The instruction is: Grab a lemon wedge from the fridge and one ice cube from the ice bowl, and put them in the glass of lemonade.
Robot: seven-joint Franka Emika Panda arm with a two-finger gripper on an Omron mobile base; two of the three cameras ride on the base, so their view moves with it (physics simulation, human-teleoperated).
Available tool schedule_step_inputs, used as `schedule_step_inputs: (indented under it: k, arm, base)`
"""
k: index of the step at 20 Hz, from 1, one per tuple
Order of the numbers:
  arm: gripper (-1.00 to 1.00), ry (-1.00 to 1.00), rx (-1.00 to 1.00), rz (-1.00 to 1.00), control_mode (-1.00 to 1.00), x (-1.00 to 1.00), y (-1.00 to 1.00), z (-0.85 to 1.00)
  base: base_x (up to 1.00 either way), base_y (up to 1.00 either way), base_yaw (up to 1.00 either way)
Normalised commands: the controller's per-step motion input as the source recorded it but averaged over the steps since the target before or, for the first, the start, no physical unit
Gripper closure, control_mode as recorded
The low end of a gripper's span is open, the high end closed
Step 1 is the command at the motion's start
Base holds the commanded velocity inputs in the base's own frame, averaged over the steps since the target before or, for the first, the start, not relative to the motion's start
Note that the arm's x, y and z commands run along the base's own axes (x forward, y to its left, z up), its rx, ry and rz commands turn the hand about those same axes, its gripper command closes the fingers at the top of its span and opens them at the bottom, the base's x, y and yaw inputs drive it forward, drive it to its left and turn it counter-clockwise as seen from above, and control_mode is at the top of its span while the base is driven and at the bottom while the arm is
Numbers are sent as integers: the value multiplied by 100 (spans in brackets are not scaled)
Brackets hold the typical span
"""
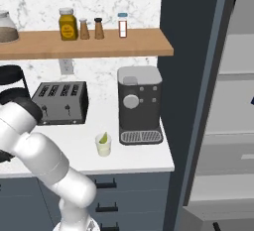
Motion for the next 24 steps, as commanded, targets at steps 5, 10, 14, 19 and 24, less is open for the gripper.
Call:
schedule_step_inputs:
  k: [5,10,14,19,24]
  arm:
    - [-100,0,0,0,-100,0,14,0]
    - [-100,0,0,0,-100,1,-1,-2]
    - [-100,-4,0,0,-100,-25,-2,-10]
    - [-100,-4,0,0,-100,-29,0,-4]
    - [-100,-6,4,0,-100,-14,-25,4]
  base:
    - [0,0,0]
    - [0,0,0]
    - [0,0,0]
    - [0,0,0]
    - [0,0,0]
